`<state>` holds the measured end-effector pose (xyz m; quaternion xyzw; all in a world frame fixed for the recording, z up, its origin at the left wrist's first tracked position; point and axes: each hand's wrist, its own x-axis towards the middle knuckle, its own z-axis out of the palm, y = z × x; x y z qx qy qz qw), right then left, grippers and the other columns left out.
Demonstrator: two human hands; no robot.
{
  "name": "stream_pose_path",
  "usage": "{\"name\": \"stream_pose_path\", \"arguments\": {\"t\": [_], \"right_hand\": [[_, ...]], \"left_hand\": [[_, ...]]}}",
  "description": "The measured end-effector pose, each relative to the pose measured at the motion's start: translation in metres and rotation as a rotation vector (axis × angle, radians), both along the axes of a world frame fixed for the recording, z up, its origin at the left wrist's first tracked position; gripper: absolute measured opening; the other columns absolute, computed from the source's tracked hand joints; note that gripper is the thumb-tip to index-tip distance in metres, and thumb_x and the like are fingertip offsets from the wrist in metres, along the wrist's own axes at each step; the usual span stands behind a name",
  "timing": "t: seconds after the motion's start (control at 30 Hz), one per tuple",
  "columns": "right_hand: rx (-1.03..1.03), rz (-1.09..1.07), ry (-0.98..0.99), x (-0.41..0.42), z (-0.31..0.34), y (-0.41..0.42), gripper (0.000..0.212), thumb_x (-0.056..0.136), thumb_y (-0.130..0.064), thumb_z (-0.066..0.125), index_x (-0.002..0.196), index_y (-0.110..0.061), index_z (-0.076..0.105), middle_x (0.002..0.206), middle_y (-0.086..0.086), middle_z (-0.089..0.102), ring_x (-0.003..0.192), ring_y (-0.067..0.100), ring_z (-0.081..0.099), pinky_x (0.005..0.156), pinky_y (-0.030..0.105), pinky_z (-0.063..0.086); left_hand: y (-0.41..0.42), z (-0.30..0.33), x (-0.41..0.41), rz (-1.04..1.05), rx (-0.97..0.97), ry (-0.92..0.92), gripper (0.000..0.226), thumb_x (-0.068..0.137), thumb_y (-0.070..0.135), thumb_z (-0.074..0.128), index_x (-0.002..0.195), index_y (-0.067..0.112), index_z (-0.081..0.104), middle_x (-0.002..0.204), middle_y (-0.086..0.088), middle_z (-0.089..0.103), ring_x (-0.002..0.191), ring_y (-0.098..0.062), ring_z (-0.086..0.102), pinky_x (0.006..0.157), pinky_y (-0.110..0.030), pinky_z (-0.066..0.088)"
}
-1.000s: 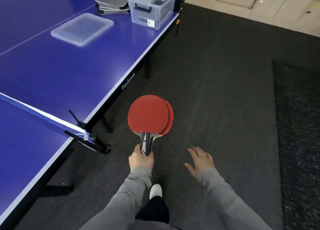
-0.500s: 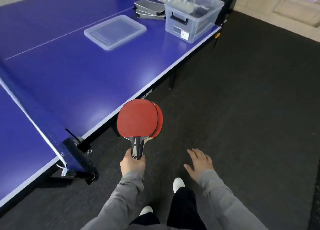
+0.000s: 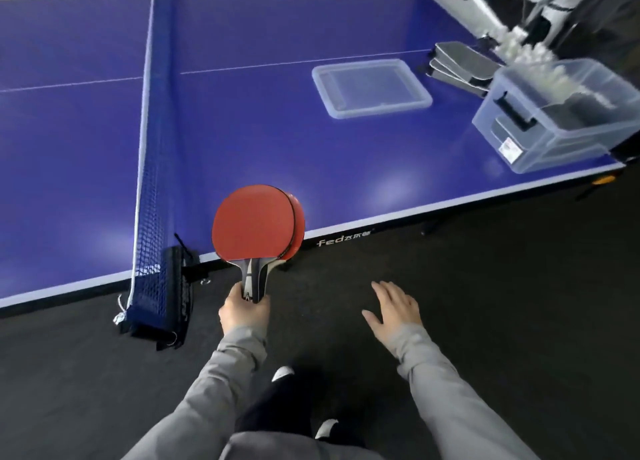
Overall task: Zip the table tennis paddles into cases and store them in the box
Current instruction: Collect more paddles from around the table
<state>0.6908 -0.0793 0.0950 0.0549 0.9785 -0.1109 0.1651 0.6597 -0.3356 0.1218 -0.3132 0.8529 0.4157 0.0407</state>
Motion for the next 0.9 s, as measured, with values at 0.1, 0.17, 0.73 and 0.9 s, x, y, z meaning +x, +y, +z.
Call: {"name": "stream_pose_path", "arguments": {"t": [0.1, 0.17, 0.73, 0.9], "right_hand": [[0.008, 0.075, 0.011, -0.047, 0.002, -0.002, 0.063, 0.092, -0.047, 0.043, 0.145, -0.022, 0.020, 0.154, -0.001, 0.023, 0.144, 0.015, 0.014, 0.116, 0.037, 0.017], [0.010, 0.100, 0.025, -0.078, 0.002, -0.004, 0.062, 0.092, -0.046, 0.042, 0.145, -0.022, 0.021, 0.154, -0.001, 0.022, 0.144, 0.014, 0.014, 0.116, 0.037, 0.016], [0.045, 0.210, -0.011, -0.248, -0.005, -0.035, 0.063, 0.092, -0.048, 0.043, 0.145, -0.021, 0.023, 0.154, -0.002, 0.024, 0.143, 0.015, 0.017, 0.114, 0.033, 0.021], [0.066, 0.289, -0.042, -0.275, -0.008, -0.044, 0.064, 0.092, -0.049, 0.041, 0.146, -0.022, 0.020, 0.155, -0.002, 0.021, 0.144, 0.014, 0.015, 0.115, 0.033, 0.019]], "left_hand": [[-0.002, -0.003, -0.027, 0.090, 0.025, 0.013, 0.014, 0.073, 0.019, 0.068, 0.072, 0.015, 0.054, 0.061, 0.002, 0.052, 0.070, -0.027, 0.049, 0.067, -0.029, 0.036], [-0.006, -0.008, -0.051, 0.144, 0.053, 0.032, 0.016, 0.073, 0.019, 0.068, 0.070, 0.018, 0.052, 0.060, 0.003, 0.051, 0.070, -0.027, 0.048, 0.068, -0.029, 0.037], [-0.077, -0.048, -0.208, 0.323, 0.049, -0.075, 0.009, 0.074, 0.011, 0.062, 0.075, 0.016, 0.055, 0.058, 0.002, 0.051, 0.060, -0.024, 0.047, 0.063, -0.029, 0.037], [-0.088, -0.058, -0.217, 0.288, 0.000, -0.119, 0.006, 0.074, 0.009, 0.061, 0.079, 0.009, 0.058, 0.066, -0.007, 0.058, 0.068, -0.031, 0.051, 0.065, -0.031, 0.039]]}}
